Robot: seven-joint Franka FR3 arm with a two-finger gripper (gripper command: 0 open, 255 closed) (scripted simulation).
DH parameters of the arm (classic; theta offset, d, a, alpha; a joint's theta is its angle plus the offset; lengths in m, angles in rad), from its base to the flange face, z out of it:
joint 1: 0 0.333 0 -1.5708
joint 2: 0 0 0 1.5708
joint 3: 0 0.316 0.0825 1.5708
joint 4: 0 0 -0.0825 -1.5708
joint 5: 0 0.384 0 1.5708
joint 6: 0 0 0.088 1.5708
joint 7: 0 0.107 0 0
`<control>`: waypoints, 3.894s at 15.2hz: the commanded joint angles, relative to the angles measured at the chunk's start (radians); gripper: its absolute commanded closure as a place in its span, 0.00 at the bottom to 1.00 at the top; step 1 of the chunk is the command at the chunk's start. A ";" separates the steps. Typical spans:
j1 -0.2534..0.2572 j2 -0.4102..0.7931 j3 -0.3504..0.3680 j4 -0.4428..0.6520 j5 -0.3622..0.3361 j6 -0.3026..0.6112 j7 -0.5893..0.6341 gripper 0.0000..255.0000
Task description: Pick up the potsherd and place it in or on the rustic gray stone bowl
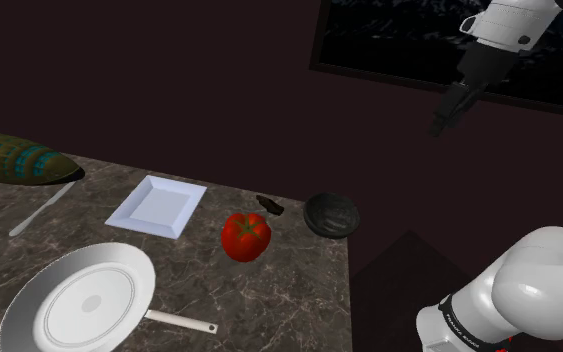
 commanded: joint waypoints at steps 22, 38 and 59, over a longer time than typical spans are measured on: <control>0.307 0.272 -0.093 -0.119 0.026 0.550 0.563 0.00; 0.356 0.842 0.004 0.067 0.042 0.743 0.812 0.00; 0.387 1.267 0.024 0.265 0.055 0.847 0.934 0.00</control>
